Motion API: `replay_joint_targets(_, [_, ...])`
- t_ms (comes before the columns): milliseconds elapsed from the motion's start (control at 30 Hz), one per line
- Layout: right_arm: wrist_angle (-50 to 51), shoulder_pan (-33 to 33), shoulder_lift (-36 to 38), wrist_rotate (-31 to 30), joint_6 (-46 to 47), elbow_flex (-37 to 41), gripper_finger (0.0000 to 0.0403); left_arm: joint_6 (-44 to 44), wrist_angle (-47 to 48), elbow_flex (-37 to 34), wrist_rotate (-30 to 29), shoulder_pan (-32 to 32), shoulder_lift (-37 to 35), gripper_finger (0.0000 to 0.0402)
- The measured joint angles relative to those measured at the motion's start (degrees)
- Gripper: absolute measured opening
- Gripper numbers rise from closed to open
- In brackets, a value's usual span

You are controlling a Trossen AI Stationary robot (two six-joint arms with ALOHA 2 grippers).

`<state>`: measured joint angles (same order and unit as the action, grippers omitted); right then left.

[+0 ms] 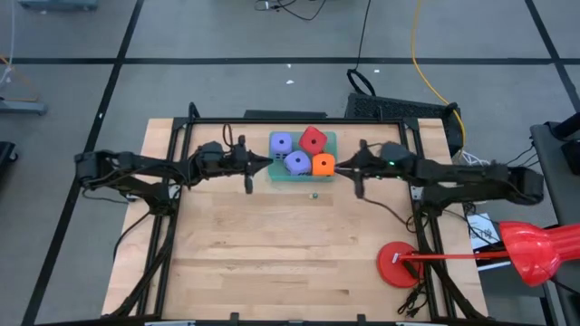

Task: Pick & Place Dice
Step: Put the small purple dice into the basket

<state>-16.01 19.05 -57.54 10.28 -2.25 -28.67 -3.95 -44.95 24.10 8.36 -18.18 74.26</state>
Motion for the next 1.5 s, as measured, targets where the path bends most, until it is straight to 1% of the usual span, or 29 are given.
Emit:
replay_joint_targets(67, [0.0,0.0,-4.75,-0.02,-1.01,-2.85,0.0059,-0.1,0.46,0.0,1.99,-0.42,-0.26,0.0031])
replay_joint_targets(167, [-0.03,-0.04,-11.41,0.16,-1.99,-7.52,0.006,-0.4,1.02,0.0,3.42,-0.8,-0.48,0.0031])
replay_joint_targets(267, [-0.04,-0.25,-17.49,0.18,-2.91,-12.21,0.0059,-1.55,1.03,0.0,3.39,-1.31,-0.51,0.0031])
replay_joint_targets(667, [-0.09,-2.96,-38.93,0.21,-4.56,-30.15,0.0059,-1.77,0.94,0.0,3.39,-2.42,-0.51,0.0031])
replay_joint_targets(767, [-0.04,-3.06,-44.31,-1.42,-4.51,-33.95,0.0059,-1.5,0.69,0.0,3.37,-2.42,-0.51,0.0031])
replay_joint_targets(933, [-0.18,-3.05,-51.24,-2.32,-4.51,-38.31,0.0061,-1.48,0.68,0.0,3.37,-2.42,-0.51,0.0031])
replay_joint_targets(1033, [-0.28,-3.4,-52.62,-3.22,-5.6,-39.01,0.0066,-1.25,0.68,0.0,3.37,-2.42,-0.51,0.0031])
replay_joint_targets(1100, [-0.55,-3.81,-52.65,-4.36,-6.0,-39.08,0.0083,-0.86,0.73,0.0,3.43,-2.42,-0.51,0.0031])
replay_joint_targets(1200, [-0.28,-4.28,-52.58,-9.22,-6.31,-39.1,0.0129,-0.91,1.08,0.0,3.63,-2.4,-0.51,0.0031])
replay_joint_targets(1267, [-0.11,-4.27,-51.83,-9.13,-6.11,-39.03,0.0166,-1.2,1.41,0.0,3.65,-2.38,-0.51,0.0031])
replay_joint_targets(1333, [-0.88,-4.17,-51.42,-7.33,-5.81,-39.14,0.0205,-1.18,1.53,0.0,3.65,-2.38,-0.51,0.0031])
replay_joint_targets(1433, [-0.09,-4.27,-51.63,-8.7,-5.4,-39.07,0.0262,-0.85,1.51,0.0,3.66,-2.38,-0.51,0.0031])
replay_joint_targets(1500, [0.71,-4.31,-51.77,-8.32,-5.47,-38.99,0.0294,-0.85,1.51,0.0,3.67,-2.38,-0.51,0.0031])
